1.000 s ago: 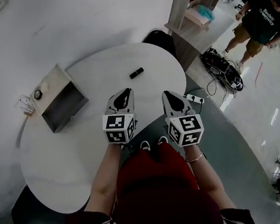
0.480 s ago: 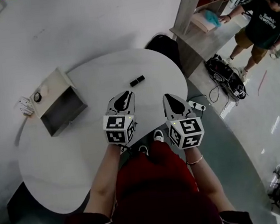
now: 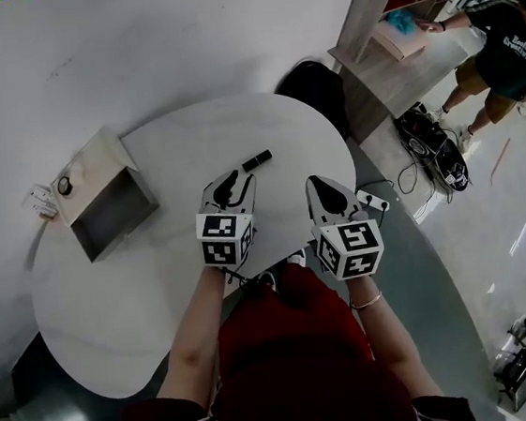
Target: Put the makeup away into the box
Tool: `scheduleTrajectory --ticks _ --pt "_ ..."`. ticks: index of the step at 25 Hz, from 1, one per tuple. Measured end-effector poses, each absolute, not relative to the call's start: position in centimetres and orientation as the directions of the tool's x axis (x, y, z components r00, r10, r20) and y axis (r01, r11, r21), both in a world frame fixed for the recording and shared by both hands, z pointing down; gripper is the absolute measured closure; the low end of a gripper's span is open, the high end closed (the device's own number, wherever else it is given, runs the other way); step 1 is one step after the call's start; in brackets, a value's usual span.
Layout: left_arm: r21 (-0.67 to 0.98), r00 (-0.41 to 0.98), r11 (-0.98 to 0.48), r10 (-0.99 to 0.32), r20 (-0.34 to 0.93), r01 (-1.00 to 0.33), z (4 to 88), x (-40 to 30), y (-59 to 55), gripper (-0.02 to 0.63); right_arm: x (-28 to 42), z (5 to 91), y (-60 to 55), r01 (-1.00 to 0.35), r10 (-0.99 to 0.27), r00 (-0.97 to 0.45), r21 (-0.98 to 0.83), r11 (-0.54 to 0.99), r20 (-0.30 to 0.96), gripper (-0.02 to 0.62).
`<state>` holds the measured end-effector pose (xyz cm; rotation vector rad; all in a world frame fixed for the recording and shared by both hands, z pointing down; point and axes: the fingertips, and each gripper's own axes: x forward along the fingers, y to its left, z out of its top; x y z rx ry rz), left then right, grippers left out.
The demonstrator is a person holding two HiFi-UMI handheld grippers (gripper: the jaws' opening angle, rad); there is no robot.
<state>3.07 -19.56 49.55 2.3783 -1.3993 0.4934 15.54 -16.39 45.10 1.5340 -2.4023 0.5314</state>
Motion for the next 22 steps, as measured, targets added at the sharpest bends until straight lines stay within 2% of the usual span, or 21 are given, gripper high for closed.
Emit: scheduleTrajectory --ticks 5,22 --pt "0.106 0.440 -0.450 -0.750 0.494 -0.887 51.2 3.3 -20.8 0.468 15.7 46.2 -17.8 -0.901 -0.801 -0.434 -0.184 0.394 0.412 0.580" --pt "0.072 0.406 -0.461 -0.683 0.608 -0.884 55.1 3.6 -22.7 0.446 16.7 48.7 -20.4 -0.894 -0.768 -0.449 -0.218 0.392 0.457 0.580"
